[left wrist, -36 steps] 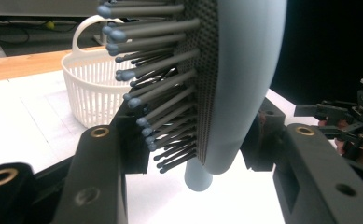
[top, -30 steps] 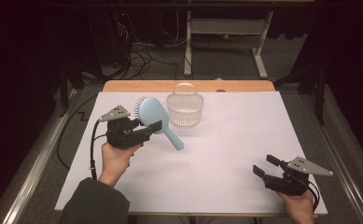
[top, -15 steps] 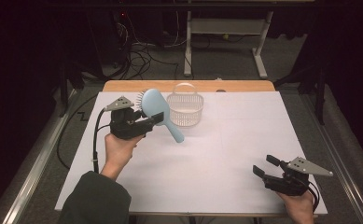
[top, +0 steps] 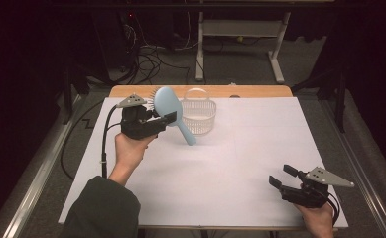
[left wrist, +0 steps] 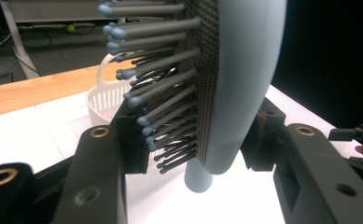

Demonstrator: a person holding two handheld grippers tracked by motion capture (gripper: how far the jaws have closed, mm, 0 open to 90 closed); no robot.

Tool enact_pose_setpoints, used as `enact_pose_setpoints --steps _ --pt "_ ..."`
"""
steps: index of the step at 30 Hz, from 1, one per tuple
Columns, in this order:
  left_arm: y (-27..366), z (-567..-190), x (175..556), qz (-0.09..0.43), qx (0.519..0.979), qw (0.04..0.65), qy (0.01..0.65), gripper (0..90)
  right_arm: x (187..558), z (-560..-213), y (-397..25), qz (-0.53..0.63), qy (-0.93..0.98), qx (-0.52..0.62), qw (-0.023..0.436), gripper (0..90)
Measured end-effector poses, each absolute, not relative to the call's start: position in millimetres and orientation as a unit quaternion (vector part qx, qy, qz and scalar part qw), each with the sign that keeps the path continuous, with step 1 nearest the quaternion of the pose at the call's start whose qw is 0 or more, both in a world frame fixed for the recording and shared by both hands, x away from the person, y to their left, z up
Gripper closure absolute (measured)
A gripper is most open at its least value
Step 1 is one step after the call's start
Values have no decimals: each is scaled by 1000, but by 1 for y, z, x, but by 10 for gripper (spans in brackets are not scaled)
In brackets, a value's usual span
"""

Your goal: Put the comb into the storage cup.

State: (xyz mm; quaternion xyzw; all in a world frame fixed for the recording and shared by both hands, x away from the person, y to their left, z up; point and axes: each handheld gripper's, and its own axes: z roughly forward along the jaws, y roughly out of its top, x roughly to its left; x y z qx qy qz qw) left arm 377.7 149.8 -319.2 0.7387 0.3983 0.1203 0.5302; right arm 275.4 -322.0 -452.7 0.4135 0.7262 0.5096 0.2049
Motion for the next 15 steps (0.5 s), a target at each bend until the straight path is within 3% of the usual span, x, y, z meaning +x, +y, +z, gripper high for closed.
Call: enact_pose_setpoints --steps 15 --pt "137 -311 393 126 744 524 394 504 275 -453 -322 512 726 413 202 265"
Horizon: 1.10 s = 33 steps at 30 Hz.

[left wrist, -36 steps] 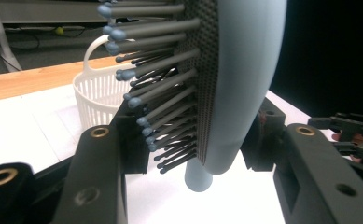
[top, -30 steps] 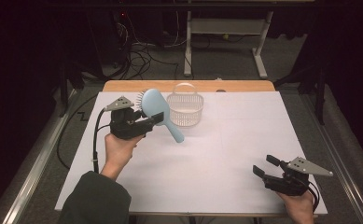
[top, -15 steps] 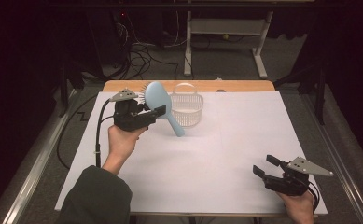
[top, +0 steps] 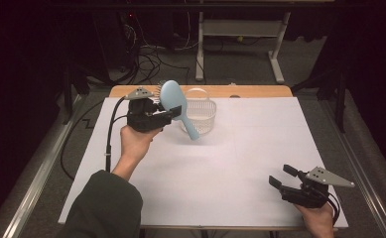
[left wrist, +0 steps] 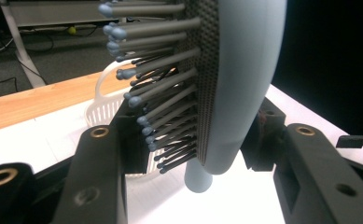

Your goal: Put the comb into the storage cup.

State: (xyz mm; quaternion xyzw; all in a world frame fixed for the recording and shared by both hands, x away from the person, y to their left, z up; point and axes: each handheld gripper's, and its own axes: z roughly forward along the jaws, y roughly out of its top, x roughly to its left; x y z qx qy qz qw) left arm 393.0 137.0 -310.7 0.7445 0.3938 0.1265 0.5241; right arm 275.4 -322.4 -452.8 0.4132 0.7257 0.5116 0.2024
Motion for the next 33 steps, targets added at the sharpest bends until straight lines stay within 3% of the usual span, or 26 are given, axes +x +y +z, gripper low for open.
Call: enact_pose_setpoints --steps 33 --pt "111 -295 425 148 744 520 392 504 275 -453 -321 511 728 410 201 259"
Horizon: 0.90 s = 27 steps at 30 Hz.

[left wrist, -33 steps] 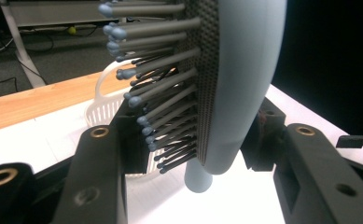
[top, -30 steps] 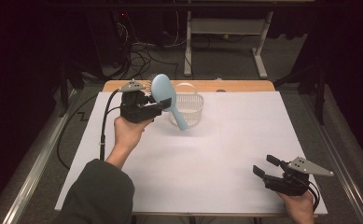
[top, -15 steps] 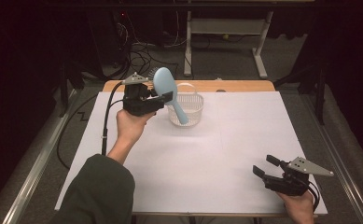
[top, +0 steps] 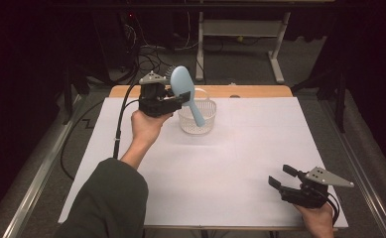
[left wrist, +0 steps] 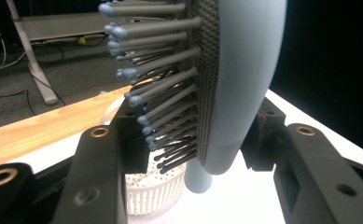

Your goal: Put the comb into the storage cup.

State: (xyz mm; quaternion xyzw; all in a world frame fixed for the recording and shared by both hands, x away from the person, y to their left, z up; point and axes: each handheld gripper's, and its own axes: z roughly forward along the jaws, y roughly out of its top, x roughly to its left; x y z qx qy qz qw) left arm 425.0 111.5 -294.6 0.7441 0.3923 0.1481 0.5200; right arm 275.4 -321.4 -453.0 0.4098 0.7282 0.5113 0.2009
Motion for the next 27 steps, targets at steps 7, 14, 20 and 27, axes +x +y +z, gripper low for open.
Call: enact_pose_setpoints --steps 7,14,20,27 --pt "109 -291 434 151 737 523 401 504 275 -453 -322 513 728 409 199 259" --pt "105 -290 442 160 737 518 404 504 276 -453 -322 514 727 410 198 258" --pt "102 -292 450 164 736 512 411 503 276 -453 -322 515 726 411 197 258" --pt "97 -296 457 169 737 505 415 503 276 -453 -323 517 725 410 196 258"
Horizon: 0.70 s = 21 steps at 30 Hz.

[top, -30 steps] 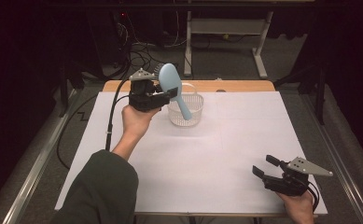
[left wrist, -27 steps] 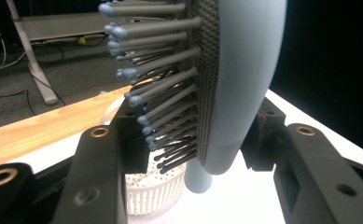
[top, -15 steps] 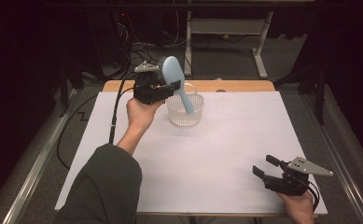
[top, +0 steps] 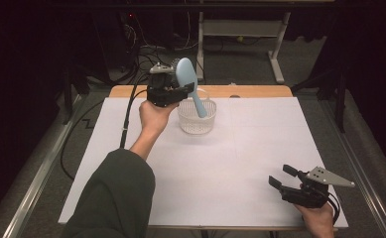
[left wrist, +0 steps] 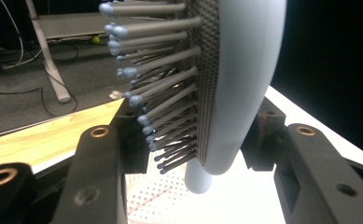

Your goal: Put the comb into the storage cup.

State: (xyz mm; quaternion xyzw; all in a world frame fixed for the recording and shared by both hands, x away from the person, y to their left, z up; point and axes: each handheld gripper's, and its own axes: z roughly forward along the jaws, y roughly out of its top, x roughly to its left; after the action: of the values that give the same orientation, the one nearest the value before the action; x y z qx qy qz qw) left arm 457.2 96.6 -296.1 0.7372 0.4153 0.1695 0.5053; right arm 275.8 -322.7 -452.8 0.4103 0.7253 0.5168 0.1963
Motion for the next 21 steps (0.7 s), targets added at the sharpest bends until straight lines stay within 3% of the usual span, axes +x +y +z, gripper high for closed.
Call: enact_pose_setpoints --steps 21 --pt "87 -310 467 170 746 488 421 501 276 -453 -322 518 726 410 191 257"
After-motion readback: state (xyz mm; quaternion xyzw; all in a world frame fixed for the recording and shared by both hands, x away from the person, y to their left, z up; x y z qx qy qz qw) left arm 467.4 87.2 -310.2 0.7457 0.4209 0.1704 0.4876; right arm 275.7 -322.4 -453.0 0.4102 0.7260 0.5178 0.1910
